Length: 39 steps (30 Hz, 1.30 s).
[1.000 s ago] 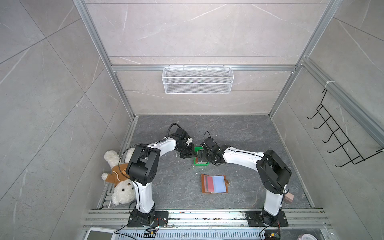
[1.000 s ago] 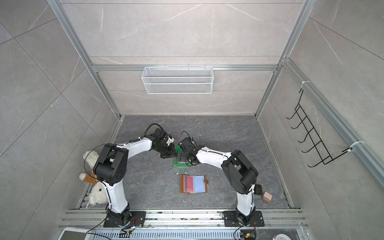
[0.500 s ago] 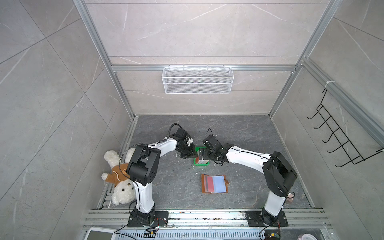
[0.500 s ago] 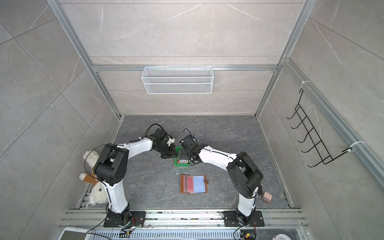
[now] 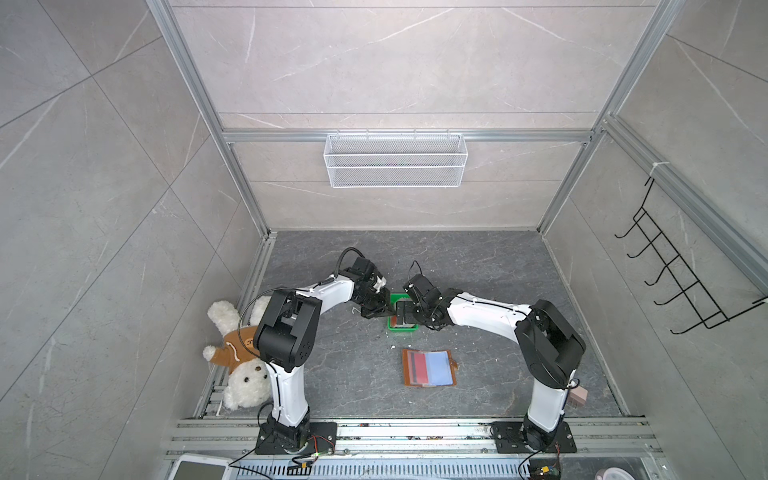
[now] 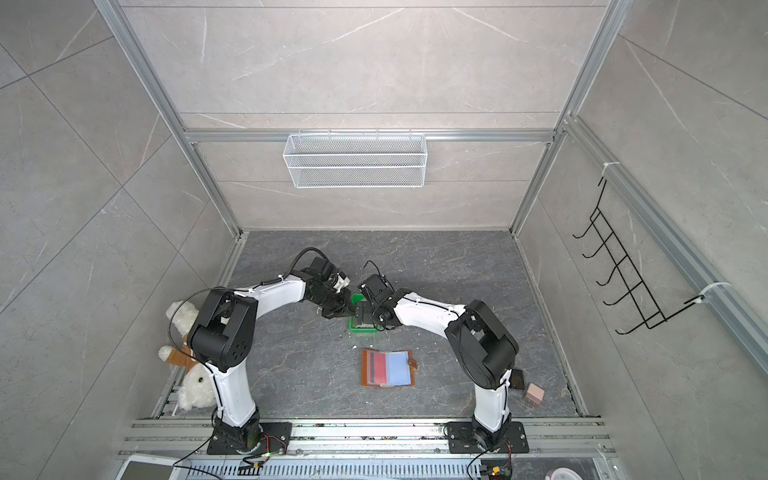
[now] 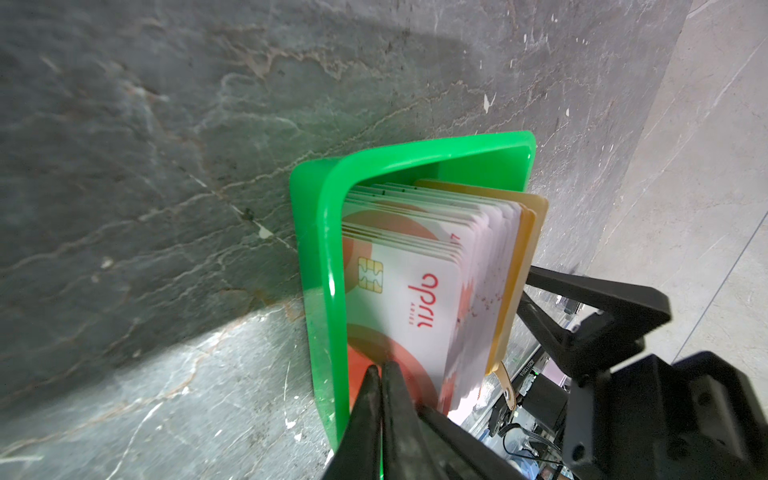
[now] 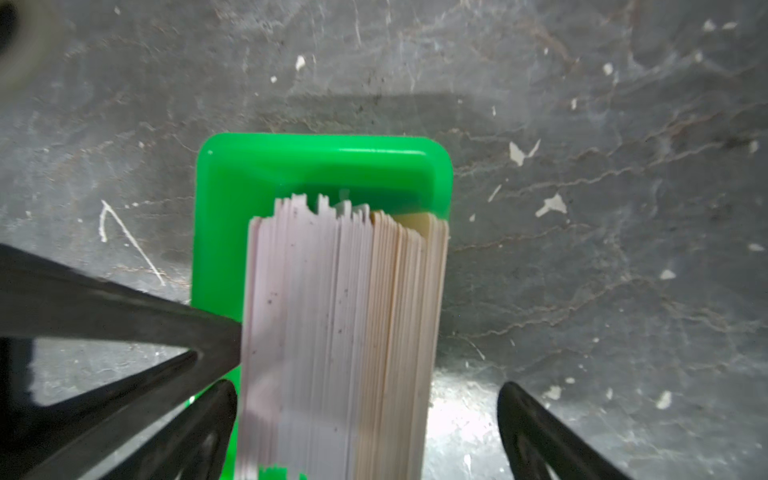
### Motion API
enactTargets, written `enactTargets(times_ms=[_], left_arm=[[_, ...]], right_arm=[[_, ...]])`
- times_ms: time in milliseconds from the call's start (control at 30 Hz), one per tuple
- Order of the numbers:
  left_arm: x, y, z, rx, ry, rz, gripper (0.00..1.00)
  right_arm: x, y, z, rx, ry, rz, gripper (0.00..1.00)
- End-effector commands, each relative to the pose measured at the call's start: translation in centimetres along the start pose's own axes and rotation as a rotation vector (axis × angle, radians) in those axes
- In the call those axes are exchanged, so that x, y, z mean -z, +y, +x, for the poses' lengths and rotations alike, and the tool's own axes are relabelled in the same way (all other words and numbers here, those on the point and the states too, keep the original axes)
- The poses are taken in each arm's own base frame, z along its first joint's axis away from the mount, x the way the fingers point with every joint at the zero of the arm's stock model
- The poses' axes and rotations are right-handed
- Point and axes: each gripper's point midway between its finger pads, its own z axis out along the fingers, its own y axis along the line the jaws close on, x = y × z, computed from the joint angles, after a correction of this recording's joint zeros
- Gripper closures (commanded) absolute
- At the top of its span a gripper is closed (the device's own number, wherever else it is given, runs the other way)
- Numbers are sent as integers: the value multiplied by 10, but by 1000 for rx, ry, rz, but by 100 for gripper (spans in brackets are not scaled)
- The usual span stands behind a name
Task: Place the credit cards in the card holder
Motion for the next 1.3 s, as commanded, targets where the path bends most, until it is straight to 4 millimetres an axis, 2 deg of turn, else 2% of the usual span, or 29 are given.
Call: enactTargets(times_ms=[0, 467, 900, 1267], left_arm=[[3, -4, -5, -7, -8, -9, 94], [-2, 8, -2, 11, 16, -59, 97], [-4, 9, -1, 13, 22, -62, 98], [-8, 8, 2, 16, 37, -54, 92]], right_arm=[[-4, -3, 4, 1, 27, 19, 1], [13, -10, -11, -2, -21, 65, 1], [20, -16, -19, -2, -34, 79, 2], [28, -17, -24, 0, -49, 79, 2]])
